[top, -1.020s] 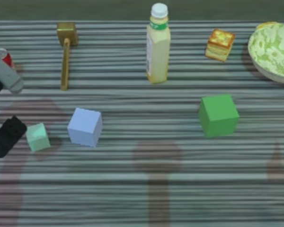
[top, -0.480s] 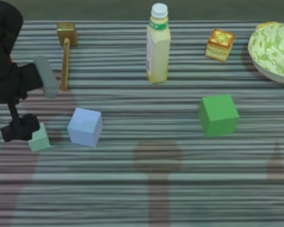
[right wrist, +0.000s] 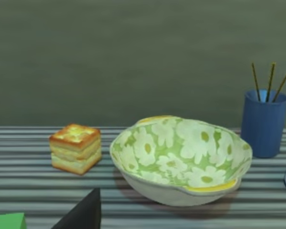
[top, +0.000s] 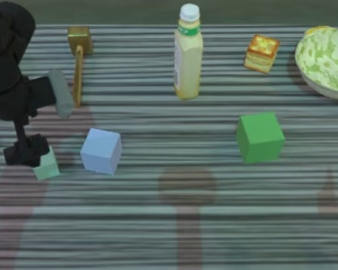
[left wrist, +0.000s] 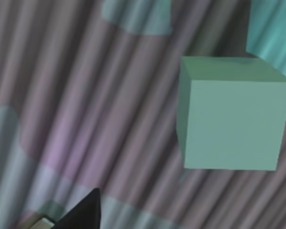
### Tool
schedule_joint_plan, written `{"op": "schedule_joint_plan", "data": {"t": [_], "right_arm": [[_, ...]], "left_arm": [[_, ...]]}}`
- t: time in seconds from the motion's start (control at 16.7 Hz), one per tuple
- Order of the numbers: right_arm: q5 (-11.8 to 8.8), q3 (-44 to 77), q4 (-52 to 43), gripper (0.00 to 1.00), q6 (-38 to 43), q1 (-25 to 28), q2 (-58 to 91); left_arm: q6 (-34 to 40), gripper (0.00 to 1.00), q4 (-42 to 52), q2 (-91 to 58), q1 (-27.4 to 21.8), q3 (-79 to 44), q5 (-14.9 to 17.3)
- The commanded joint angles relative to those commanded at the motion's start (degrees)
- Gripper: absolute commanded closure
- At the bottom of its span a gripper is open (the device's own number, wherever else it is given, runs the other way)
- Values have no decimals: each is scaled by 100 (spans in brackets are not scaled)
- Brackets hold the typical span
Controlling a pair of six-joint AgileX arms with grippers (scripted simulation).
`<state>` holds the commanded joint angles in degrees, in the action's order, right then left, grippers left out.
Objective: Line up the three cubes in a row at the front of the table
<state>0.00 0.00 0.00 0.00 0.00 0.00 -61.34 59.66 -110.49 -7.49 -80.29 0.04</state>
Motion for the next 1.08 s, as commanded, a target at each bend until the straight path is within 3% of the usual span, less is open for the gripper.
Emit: {"op": "schedule_joint_plan", "data": {"t": [0.18,0.54,0.9,1.08], "right_arm": [[0,0,0,0,0,0,0],[0,0,0,0,0,0,0],[0,0,0,0,0,0,0],[0,0,0,0,0,0,0]], "left_arm": [[-13,0,-227,-114,-18,148,2],[-23,0,-1658,-751,-21,873,7],[-30,0,-1842,-867,-21,988,7],[-30,23,-1842,-867,-21,988,7]]}}
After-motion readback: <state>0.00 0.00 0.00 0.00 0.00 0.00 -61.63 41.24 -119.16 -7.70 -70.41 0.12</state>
